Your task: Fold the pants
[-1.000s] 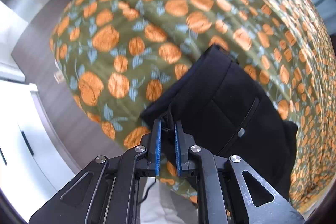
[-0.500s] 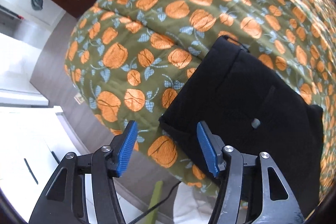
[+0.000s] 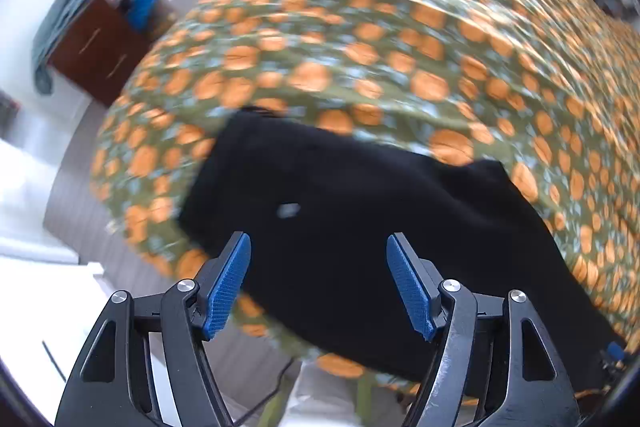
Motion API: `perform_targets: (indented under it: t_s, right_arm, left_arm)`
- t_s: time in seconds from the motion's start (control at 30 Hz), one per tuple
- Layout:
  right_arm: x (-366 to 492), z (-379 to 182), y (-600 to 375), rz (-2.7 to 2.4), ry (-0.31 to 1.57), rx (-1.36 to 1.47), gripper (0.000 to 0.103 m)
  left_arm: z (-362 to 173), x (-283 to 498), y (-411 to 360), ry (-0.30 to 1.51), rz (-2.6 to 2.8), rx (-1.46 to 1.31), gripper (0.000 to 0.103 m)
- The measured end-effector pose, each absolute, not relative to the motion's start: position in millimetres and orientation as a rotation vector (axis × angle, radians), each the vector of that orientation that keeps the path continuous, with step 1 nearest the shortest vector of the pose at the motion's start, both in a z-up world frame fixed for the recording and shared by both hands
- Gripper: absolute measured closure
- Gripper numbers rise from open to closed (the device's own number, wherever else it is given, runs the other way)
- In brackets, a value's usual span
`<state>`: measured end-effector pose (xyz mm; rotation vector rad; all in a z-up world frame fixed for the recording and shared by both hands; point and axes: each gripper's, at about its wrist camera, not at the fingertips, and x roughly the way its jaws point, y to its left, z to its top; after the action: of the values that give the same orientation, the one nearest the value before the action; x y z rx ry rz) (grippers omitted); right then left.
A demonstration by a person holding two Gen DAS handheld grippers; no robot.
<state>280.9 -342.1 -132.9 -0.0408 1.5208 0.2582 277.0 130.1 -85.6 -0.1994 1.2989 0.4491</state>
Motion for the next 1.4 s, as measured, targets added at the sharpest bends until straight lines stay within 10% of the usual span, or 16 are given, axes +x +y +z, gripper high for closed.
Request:
perform_targets:
  t_s: [0.37, 0.73, 1.4]
  right_arm:
    - [280, -175, -363, 0.297, 1.580, -0.016, 0.019]
    - [286, -200, -378, 0.300, 1.639, 0.075, 0.016]
    - [283, -201, -381, 0.399, 1.503, 0.083, 0.002]
  left_arm:
    - [-194, 322, 71, 1.446, 0.259, -0.036, 0.030]
    - [-209, 318, 56, 1.373, 0.256, 0.002, 0.012]
    - [-197, 230, 25, 1.045, 0.251, 0.046, 0.012]
